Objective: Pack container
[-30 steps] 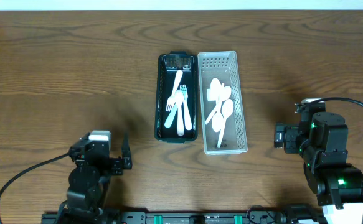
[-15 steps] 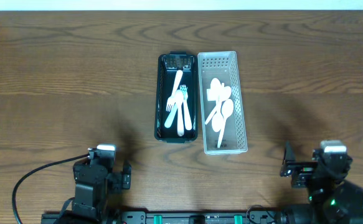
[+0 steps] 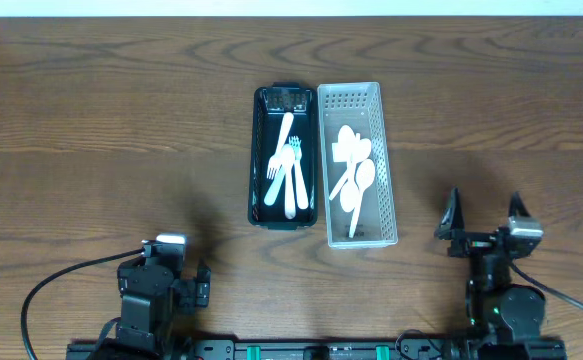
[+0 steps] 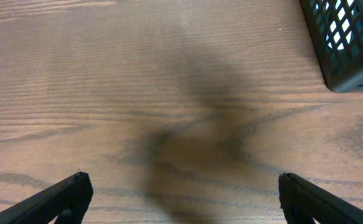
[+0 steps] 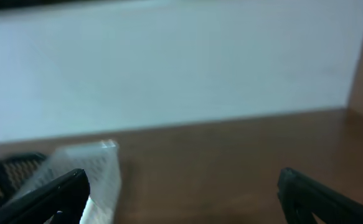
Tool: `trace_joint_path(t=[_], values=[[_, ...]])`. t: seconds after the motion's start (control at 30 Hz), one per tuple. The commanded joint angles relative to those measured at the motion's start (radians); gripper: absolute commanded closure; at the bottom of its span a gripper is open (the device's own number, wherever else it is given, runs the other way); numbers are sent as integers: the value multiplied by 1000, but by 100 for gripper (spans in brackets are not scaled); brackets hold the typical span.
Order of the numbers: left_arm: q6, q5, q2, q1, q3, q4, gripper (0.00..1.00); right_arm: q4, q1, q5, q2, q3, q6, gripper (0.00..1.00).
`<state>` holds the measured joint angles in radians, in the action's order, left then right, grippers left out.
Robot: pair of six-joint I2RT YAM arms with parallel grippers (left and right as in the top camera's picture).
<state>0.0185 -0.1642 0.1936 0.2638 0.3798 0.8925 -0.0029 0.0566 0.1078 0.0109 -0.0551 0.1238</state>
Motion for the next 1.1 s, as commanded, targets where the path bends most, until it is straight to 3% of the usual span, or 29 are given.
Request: trace_joint_path(t=[0.0, 1.07], values=[[-12, -5, -6, 3, -1, 2, 2, -51, -6, 37, -6, 50, 18, 1], [-12, -5, -6, 3, -1, 2, 2, -60, -6, 16, -5, 50, 18, 1]])
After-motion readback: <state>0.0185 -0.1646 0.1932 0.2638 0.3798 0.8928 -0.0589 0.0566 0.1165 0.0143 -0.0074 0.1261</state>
